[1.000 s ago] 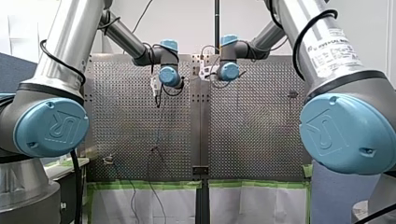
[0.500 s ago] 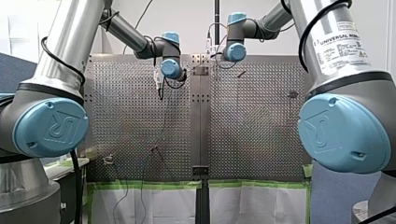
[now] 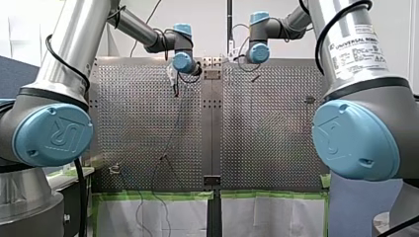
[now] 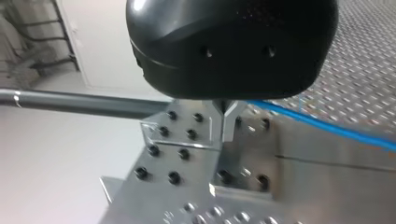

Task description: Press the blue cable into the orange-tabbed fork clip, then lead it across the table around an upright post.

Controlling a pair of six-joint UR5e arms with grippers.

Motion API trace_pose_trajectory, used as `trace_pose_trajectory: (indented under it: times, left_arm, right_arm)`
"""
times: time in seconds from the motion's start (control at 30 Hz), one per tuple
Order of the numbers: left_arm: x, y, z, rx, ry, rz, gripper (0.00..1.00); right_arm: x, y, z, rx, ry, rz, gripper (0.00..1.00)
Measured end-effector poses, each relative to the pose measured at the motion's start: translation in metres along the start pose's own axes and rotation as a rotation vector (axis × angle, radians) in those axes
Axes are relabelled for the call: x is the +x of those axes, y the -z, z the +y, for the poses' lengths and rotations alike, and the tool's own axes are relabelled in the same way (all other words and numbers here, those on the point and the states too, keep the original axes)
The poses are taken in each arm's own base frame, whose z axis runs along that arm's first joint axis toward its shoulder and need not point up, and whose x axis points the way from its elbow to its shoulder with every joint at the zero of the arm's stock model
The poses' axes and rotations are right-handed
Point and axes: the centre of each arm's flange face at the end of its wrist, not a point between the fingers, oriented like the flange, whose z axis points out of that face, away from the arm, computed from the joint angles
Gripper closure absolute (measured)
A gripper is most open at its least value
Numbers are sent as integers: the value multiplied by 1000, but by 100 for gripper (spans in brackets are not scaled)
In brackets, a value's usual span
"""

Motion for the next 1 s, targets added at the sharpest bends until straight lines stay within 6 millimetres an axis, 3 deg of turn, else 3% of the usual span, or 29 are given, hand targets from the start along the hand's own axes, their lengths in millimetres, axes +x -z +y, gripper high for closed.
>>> trace_pose_trajectory:
  times: [0.3,0.53,0.73,1.0]
  left_arm:
    - [10,-15,-17,40,4,42,100]
    - [-5,-26,-26,60,36,21,100]
    - [3,-33,-43,96,34,49,100]
    - [-7,-41,-65,132,51,24,100]
  right_arm:
    - [-3,-6,29,-43,10,-13,100]
    - [-4,-10,53,-77,13,-15,100]
    - [-5,-13,71,-103,18,-19,100]
    - [-8,-16,99,-143,26,-30,100]
